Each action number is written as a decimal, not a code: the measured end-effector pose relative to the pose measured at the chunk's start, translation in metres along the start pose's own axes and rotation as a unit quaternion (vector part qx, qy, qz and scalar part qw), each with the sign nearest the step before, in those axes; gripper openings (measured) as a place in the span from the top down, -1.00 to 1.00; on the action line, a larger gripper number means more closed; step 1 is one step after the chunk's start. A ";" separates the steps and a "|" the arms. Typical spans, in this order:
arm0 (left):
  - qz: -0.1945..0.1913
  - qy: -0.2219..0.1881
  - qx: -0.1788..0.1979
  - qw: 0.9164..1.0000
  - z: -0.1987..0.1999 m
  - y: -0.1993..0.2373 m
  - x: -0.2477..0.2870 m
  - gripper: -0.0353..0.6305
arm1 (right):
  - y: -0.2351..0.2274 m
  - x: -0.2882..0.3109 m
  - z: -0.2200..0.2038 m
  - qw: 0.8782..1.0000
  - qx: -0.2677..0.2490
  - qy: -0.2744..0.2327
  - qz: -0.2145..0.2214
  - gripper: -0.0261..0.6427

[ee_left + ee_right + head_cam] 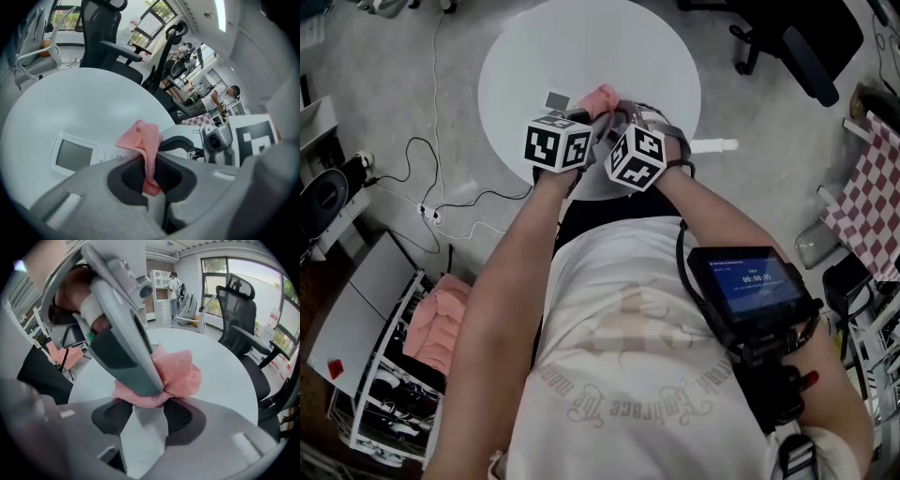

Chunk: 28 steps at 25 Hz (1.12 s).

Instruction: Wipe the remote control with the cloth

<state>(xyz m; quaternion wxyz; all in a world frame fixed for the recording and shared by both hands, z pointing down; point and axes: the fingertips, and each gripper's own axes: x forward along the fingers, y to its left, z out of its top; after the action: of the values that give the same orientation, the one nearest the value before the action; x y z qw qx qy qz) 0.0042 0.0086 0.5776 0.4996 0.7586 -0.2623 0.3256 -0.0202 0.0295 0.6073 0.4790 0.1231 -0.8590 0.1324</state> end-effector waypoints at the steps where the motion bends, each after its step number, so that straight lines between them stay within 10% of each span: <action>1: 0.005 0.002 0.008 1.000 -0.001 0.003 -0.001 0.82 | 0.000 0.000 0.001 1.000 0.001 0.001 0.001 0.27; 13: 0.113 0.017 0.086 0.990 -0.002 0.036 -0.022 0.82 | 0.004 0.000 0.004 1.000 -0.018 0.011 0.003 0.29; 28: 0.133 0.010 0.106 0.985 -0.007 0.069 -0.045 0.82 | 0.004 -0.001 0.007 0.998 -0.051 0.021 0.003 0.29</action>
<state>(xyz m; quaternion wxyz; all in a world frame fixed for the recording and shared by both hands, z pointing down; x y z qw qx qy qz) -0.0770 -0.0064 0.5862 0.3713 0.7623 -0.3200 0.4227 -0.0261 0.0312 0.6022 0.5023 0.0926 -0.8547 0.0927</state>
